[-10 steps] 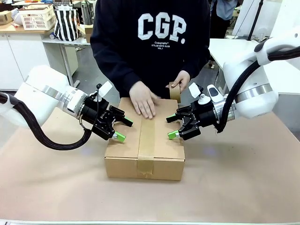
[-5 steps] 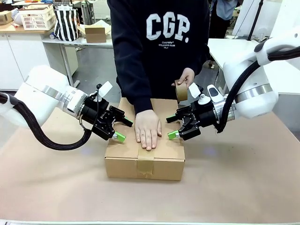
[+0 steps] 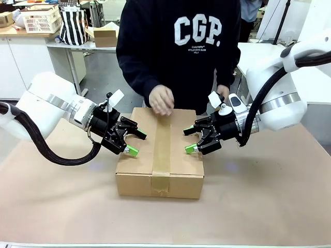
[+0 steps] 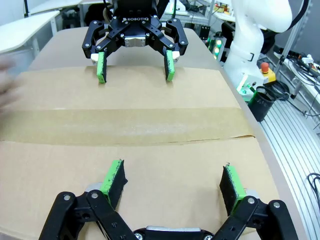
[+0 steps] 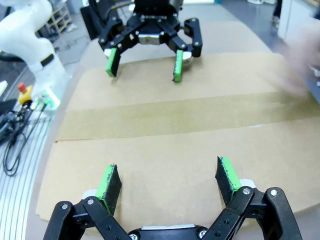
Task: Pack the gift set into the box.
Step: Press and hold the closed box until the human finishes sealing it.
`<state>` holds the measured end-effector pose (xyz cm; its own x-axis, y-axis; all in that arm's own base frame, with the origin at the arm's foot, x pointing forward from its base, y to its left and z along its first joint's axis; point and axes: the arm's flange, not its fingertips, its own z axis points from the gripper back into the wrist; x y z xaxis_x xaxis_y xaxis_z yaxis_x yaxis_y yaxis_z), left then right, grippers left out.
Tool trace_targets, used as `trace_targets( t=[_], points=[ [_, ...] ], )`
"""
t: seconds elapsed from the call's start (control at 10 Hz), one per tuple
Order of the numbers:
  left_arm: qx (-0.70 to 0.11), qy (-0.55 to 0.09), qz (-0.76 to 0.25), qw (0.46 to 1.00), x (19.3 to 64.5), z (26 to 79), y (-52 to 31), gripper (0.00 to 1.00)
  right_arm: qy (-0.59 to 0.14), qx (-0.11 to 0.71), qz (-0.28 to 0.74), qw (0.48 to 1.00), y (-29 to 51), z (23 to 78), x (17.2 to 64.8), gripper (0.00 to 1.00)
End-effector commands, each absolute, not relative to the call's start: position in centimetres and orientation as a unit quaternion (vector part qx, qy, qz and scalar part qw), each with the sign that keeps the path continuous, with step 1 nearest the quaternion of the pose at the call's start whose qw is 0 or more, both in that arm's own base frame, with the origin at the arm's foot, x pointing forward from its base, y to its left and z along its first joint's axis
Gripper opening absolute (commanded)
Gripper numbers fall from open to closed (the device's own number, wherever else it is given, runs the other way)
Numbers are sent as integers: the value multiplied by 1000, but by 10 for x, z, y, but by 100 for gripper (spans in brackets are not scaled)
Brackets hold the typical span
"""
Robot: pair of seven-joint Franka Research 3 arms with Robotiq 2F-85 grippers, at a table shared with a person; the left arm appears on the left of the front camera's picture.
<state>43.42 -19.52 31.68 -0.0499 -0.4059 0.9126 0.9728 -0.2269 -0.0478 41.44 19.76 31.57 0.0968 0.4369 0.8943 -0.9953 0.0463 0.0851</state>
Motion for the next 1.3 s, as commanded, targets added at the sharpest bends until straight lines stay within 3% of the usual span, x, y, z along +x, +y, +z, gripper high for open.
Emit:
trace_targets(
  t=[0.0, 1.2],
  points=[
    [-438, -321, -650, 532, 433, 315, -195, 100, -353, 391, 571, 630, 196, 314, 414, 100],
    [-438, -321, -650, 532, 433, 315, -195, 100, -353, 391, 571, 630, 196, 314, 414, 100]
  ],
)
